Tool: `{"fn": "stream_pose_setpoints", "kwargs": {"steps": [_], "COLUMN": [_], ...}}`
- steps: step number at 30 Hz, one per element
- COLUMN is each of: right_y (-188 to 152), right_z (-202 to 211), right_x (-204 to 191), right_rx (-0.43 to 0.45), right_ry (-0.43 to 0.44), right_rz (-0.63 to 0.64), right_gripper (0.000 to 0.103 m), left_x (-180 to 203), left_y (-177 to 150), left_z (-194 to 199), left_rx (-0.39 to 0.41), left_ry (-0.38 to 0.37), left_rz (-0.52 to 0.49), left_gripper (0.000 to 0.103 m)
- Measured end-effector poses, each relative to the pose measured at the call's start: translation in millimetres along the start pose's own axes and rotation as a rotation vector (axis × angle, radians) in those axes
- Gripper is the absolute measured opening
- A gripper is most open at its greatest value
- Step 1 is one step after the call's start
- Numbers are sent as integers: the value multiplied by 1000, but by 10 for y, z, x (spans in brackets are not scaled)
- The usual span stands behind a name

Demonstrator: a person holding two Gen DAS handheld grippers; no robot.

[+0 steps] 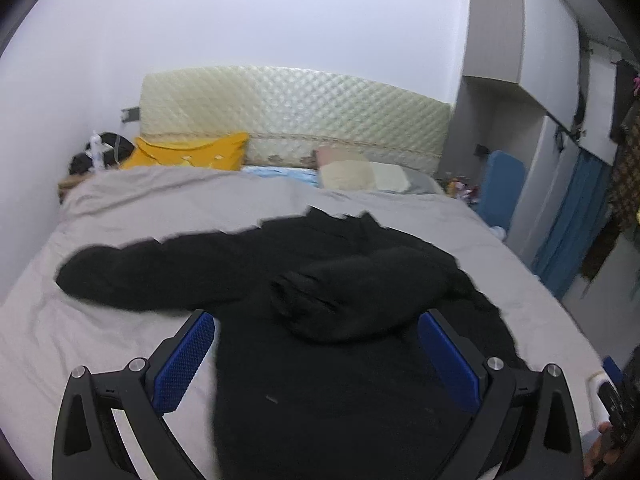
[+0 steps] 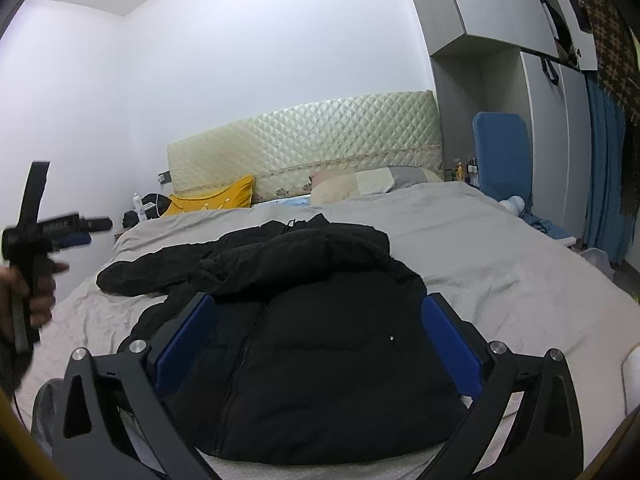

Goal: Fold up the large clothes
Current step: 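Grasp the other sleeve cuff with the left tool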

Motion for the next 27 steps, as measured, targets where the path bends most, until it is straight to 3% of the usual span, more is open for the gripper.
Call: {"fn": "stream_pose_setpoints", "kwargs": {"steps": [4,8,13,21,27], "right_y": [-23,-70,-114,-208,-336], "right_z": [-31,-43,-127,-337,-586], "right_x": [-45,-85,-66,-138,-326], "right_rx": [-1,1,-4,-59,-135], "right_ry": [5,9,-11,-70,-79], "right_rz": [12,25,15,33,34], "right_gripper": [103,103,103,103,103], "left_x": [-456,-1149,-1937,-3296,-3997], "left_y": [221,363,293,-224,-759], "left_z": [-209,-505,-781,-1028,-1343], "left_rx": [-9,-55,-121,-141,-161], "left_ry": [43,122,175,246,240], "left_rz": [47,113,198,450,618], "left_gripper": [103,103,103,103,102]}}
Point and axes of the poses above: each gripper's, at about its wrist camera, not at the fingertips, and z roughly against the way its jaws point, x to its right, y to its top, the point moved 4 cm from there along -z, roughly the way its jaws point, and after that the axes turned 13 degrees about x, right-handed, at the moved point
